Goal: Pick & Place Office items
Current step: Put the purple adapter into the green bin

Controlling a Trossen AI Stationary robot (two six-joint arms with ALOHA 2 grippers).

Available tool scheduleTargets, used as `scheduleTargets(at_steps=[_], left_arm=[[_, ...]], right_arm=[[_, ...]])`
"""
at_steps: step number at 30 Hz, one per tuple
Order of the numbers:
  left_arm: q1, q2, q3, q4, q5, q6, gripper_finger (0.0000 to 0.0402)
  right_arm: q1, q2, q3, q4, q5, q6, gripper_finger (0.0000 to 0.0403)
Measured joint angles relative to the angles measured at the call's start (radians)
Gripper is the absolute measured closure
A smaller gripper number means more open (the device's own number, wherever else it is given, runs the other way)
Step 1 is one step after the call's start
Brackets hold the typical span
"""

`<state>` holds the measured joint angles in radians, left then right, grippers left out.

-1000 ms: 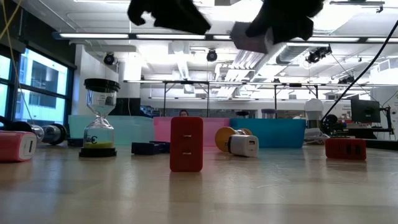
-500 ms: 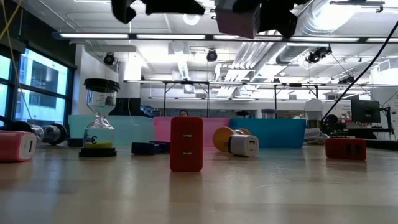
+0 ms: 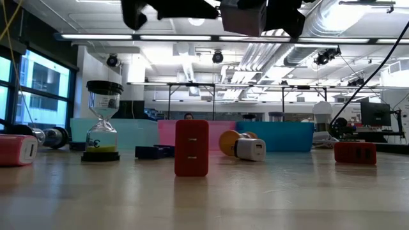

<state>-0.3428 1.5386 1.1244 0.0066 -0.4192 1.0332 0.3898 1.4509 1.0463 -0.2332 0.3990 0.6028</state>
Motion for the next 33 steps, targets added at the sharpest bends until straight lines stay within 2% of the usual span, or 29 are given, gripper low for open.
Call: scheduleTargets(at_steps=[8,10,18,27,33], left_arm=[[0.0,0.08,-0.001,0.155,-0.077,0.085,0.022],[0.0,0.082,-0.001,0.149,-0.08,0.103,0.022],[0.001,0.082,-0.001,0.165,-0.076,0.081,0.022],[0.014,0.092,-0.001,0.172,-0.022,0.044,0.0221],[0.013,0.109,0.0,0.191,-0.014,0.055,0.0262]], right_arm=[[0.0,0.0,0.0,0.006,-0.009,-0.002,0.0202],[0.0,0.0,0.0,0.006,-0.009,-0.003,0.0201],[0.0,0.0,0.0,0.001,-0.01,-0.021,0.0202],[0.0,0.0,0.0,0.001,-0.01,-0.024,0.0202],[0.0,0.0,0.001,-0.001,-0.014,-0.023,0.0197]])
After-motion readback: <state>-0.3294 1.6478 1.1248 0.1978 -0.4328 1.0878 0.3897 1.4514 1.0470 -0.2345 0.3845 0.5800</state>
